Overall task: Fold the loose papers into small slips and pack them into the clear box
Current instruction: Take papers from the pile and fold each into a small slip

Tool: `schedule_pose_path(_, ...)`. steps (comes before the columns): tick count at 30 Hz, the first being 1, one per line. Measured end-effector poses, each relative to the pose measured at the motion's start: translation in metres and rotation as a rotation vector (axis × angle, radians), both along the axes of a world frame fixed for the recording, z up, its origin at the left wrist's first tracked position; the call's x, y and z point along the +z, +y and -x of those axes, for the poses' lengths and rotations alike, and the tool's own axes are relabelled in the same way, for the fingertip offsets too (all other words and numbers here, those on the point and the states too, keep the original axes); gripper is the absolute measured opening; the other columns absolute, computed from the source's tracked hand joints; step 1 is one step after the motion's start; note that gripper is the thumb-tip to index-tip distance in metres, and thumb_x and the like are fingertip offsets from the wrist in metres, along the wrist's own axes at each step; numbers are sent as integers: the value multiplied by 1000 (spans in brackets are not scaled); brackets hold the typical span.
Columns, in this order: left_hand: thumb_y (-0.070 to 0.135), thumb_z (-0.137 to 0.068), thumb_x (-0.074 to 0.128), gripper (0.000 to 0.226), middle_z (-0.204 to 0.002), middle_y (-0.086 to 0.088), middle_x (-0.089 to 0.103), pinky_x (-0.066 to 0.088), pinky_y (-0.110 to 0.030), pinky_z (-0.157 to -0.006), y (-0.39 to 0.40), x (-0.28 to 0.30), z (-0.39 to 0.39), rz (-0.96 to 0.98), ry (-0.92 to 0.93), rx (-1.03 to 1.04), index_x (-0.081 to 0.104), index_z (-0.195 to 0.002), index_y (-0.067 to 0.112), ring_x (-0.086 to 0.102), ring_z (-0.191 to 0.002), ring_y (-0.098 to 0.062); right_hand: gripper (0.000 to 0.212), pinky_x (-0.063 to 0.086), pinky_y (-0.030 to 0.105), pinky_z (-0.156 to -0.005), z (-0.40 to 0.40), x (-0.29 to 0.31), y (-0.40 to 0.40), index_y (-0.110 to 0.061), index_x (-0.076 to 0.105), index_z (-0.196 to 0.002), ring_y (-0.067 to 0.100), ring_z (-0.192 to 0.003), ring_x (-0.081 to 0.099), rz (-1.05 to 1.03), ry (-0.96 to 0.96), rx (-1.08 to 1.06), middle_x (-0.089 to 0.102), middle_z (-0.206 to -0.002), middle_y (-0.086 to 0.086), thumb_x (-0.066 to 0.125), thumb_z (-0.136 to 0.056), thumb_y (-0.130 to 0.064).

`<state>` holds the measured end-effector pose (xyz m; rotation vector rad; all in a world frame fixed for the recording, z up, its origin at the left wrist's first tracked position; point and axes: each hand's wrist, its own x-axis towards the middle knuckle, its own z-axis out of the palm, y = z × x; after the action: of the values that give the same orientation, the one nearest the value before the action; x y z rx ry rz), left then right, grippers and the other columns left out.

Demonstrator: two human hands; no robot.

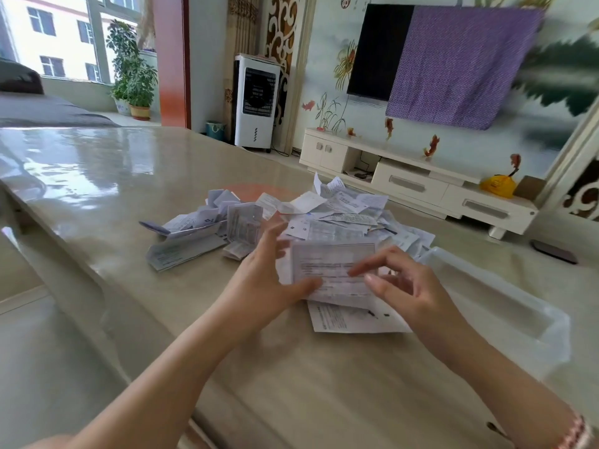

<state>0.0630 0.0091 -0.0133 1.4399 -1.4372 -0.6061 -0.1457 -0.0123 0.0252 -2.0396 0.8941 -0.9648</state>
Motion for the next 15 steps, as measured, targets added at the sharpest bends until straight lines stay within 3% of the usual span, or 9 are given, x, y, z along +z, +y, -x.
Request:
schedule_pose_path(2, 51, -58, 83, 89, -113, 8, 67, 47, -33, -98, -1, -1, 7, -59, 115, -106, 41, -135, 36, 62, -109, -7, 17, 47, 62, -82, 9, -4, 3, -25, 69, -92, 45, -90, 60, -44, -113, -25, 68, -99, 3, 57, -81, -27)
schedule_pose_path(4, 54, -55, 80, 81, -105, -1, 72, 52, -45, -93, 0, -2, 13, -101, 248, -197, 48, -127, 32, 69, -99, -17, 19, 49, 64, -85, 13, -7, 1, -25, 68, -96, 43, -90, 65, -92, -189, -40, 70, -101, 11, 56, -81, -22)
schedule_pose_path(6, 53, -58, 79, 74, -101, -6, 73, 52, -50, -92, 1, -3, 17, -116, 284, -237, 51, -123, 32, 71, -95, -24, 23, 51, 63, -79, 16, -7, -2, -25, 67, -103, 52, -90, 60, -79, -225, -39, 67, -101, 21, 56, -84, -20)
schedule_pose_path(7, 54, -59, 78, 71, -99, -7, 74, 52, -51, -91, 1, -3, 20, -115, 276, -240, 51, -121, 34, 71, -94, -26, 23, 56, 56, -74, 17, -7, -3, -23, 65, -107, 50, -89, 62, -76, -253, -41, 67, -102, 21, 57, -87, -17)
schedule_pose_path(9, 56, -63, 74, 61, -95, -8, 74, 52, -54, -89, 1, -4, 23, -109, 254, -220, 54, -117, 37, 71, -90, -28, 24, 59, 33, -68, 17, -6, -6, -16, 62, -114, 29, -89, 69, -102, -311, -36, 68, -107, 11, 55, -95, -5)
schedule_pose_path(10, 54, -67, 74, 54, -92, -9, 74, 52, -55, -87, 1, -5, 24, -107, 242, -198, 55, -114, 37, 71, -88, -30, 27, 58, 28, -70, 16, -7, -7, -16, 61, -116, 20, -92, 69, -96, -306, -44, 66, -112, 6, 53, -95, -2)
schedule_pose_path(13, 35, -84, 71, 32, -82, -6, 74, 55, -48, -81, 1, -3, 27, -105, 112, -92, 55, -111, 37, 71, -78, -24, 31, 54, 24, -83, 15, -17, -20, -30, 61, -116, 8, -101, 60, 51, -37, -177, 52, -119, -9, 59, -92, -10)
schedule_pose_path(15, 37, -85, 68, 36, -74, 0, 69, 53, -39, -79, 2, -4, 29, -83, -109, 42, 52, -118, 37, 65, -74, -20, 32, 49, 17, -86, 16, -24, -24, -34, 59, -117, 0, -101, 52, 127, 208, -233, 44, -120, -15, 62, -90, -17)
